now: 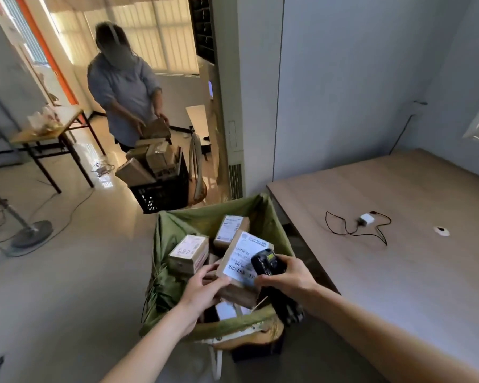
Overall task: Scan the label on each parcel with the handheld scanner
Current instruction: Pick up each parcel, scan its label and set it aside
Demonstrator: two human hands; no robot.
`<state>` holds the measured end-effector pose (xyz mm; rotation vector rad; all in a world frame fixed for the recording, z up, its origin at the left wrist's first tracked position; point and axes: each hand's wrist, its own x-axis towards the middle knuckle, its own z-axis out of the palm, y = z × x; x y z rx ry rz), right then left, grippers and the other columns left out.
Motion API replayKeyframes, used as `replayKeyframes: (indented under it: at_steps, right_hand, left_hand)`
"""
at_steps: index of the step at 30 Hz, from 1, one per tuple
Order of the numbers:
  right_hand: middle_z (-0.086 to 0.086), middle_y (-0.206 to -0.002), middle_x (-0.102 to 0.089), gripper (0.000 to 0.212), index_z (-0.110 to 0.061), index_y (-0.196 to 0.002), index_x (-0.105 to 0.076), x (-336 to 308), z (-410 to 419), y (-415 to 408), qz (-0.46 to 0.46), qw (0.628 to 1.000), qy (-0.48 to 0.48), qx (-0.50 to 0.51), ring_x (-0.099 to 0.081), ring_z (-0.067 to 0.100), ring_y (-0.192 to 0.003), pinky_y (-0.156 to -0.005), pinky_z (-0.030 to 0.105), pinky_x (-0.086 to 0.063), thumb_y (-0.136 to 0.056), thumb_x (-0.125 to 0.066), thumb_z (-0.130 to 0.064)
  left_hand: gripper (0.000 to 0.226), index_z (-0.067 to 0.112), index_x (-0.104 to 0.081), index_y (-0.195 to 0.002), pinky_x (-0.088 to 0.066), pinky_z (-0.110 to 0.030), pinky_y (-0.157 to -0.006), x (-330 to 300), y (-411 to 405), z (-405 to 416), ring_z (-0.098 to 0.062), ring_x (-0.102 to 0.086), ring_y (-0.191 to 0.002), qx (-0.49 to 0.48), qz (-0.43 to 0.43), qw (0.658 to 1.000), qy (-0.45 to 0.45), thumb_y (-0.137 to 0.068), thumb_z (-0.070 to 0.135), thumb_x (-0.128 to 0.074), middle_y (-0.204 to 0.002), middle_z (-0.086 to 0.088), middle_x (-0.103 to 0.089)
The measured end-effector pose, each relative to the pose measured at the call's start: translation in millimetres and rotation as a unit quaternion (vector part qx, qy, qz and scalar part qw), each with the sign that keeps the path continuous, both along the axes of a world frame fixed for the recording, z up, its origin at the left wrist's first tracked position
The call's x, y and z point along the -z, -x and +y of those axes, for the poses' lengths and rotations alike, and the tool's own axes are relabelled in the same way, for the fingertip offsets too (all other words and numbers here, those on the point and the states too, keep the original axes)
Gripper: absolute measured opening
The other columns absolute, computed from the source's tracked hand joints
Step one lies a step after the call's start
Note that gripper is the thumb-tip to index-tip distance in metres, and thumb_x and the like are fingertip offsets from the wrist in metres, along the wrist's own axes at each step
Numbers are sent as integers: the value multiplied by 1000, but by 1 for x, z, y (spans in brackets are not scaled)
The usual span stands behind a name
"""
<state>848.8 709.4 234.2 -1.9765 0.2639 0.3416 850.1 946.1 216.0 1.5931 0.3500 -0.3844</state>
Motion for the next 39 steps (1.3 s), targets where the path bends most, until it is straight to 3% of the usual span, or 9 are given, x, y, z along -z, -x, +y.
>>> replayKeyframes:
  at_steps: [4, 7, 14, 20, 25, 32, 35, 37, 39]
  right_hand:
    - [-14, -91, -76, 62, -34, -108, -69, 27, -14, -60, 24, 999, 43, -23, -73, 4, -81, -82, 28, -62, -54, -96, -48]
    - [-12, -96, -73, 62, -35, -114, -67, 46, -27, -85, 41, 991, 125, -30, -71, 9, -85, -81, 31, -61, -60, -94, -50]
    - [-8, -112, -73, 83, -34, -139, -60, 52, -65, -102, 34, 981, 183, -45, -71, 12, -96, -85, 33, -62, -65, -93, -52]
    - [-8, -102, -69, 87, -29, -137, -56, 9, -91, -77, 17, 981, 196, -3, -69, 9, -86, -75, 27, -62, -61, -92, -53]
    - [-5, -100, -71, 88, -25, -125, -61, -52, -122, -24, -24, 965, 245, 95, -69, 10, -83, -72, 26, -61, -50, -87, -61]
    - [-14, -94, -70, 73, -36, -129, -70, -146, -175, 103, -102, 915, 314, 232, -66, 6, -79, -55, 3, -38, -62, -89, -57]
    - [-13, -100, -76, 69, -44, -126, -70, -173, -198, 176, -90, 894, 332, 288, -68, 9, -84, -60, 11, -47, -61, -87, -58]
    - [-16, -94, -76, 62, -49, -117, -71, -189, -216, 233, -73, 878, 337, 334, -70, 10, -87, -72, 25, -57, -57, -84, -60]
    - [-18, -86, -74, 49, -54, -103, -70, -203, -236, 294, -54, 859, 337, 380, -70, 10, -85, -71, 27, -56, -56, -82, -61]
  left_hand:
    - [43, 36, -61, -115, -56, -26, -61, 36, -46, -14, -13, -74, -87, 11, 40, 998, -40, -79, 28, -83, -110, 3, -70]
    - [66, 32, -55, -130, -45, -26, -82, 61, -66, -18, -13, -59, -113, 88, 66, 974, -200, -73, 55, -78, -127, 9, -59]
    - [54, 24, -55, -135, -43, -30, -97, 58, -107, -6, -18, -54, -126, 154, 1, 931, -331, -88, 46, -71, -137, 2, -57]
    - [41, 33, -62, -131, -44, -34, -103, 2, -132, -32, -14, -53, -126, 180, -119, 934, -284, -92, 45, -67, -137, 10, -57]
    - [54, 38, -54, -140, -37, -37, -111, -51, -134, -81, -17, -43, -139, 245, -201, 920, -232, -90, 56, -65, -149, 8, -49]
    - [68, 35, -49, -143, -41, -39, -106, -111, -79, -183, -20, -47, -136, 340, -297, 875, -174, -84, 64, -65, -148, 6, -51]
    - [70, 35, -52, -141, -45, -41, -106, -136, -43, -233, -19, -52, -131, 394, -326, 842, -172, -82, 70, -63, -144, 6, -55]
    - [66, 33, -57, -137, -45, -42, -107, -157, -13, -275, -18, -55, -128, 418, -342, 827, -154, -81, 67, -67, -139, 3, -60]
    - [64, 27, -58, -137, -43, -40, -108, -177, 25, -322, -18, -55, -128, 452, -360, 805, -134, -83, 58, -72, -140, 0, -60]
